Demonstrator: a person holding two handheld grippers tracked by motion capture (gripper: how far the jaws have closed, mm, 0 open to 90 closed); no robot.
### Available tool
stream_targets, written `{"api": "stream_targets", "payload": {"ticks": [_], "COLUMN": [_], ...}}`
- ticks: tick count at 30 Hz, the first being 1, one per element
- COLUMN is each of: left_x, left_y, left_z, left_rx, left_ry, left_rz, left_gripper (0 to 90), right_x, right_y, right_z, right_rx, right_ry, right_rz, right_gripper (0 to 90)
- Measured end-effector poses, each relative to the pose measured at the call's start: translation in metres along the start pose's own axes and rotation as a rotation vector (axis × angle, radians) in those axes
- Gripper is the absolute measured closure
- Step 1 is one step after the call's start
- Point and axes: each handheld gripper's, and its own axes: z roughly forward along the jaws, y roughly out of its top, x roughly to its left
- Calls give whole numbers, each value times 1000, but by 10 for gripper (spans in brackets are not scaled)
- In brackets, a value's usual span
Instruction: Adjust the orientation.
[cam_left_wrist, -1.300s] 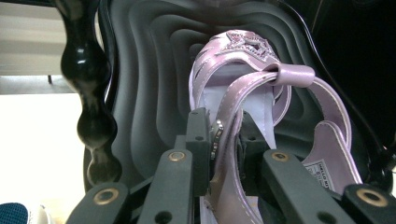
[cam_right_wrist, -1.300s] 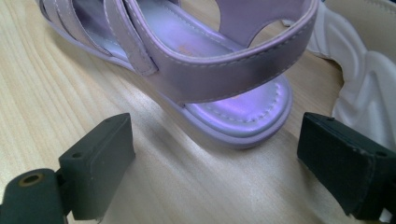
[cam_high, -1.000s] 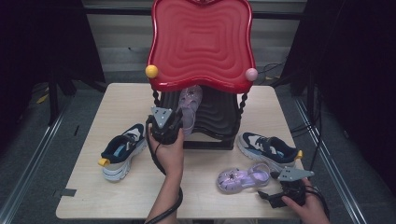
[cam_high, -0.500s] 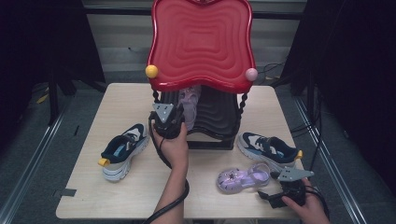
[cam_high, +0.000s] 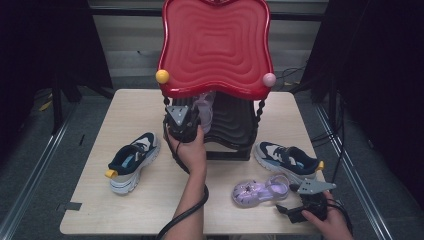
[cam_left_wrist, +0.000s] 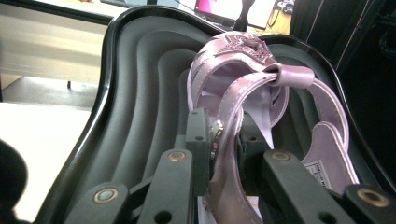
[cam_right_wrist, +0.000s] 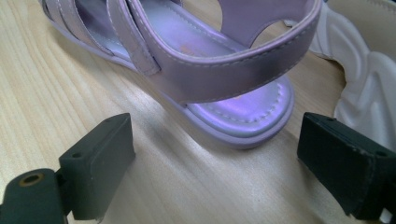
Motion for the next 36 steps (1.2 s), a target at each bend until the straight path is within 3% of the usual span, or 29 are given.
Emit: {"api": "stream_targets", "payload": {"ticks": [8,12,17,29,36], "left_x": [1,-1,-2,-10,-6], "left_y": [1,2,-1,-12,-9], "left_z": [8,11,14,14,13], "left_rx": [-21,-18,-27,20,39], "left_ry": [28,43,52,30,26], "left_rz": [-38,-20,-34,23,54], "left_gripper": [789,786,780,764,744], "right_x": [0,0,0,0,0], "right_y": [0,0,0,0,0], "right_z": [0,0,0,0,0], "right_rx": [0,-1,-1,0,0], "right_ry": [1,1,2,1,1], "right_rz": [-2,-5,-4,-3,-3], "right_gripper": [102,102,102,102,102]}}
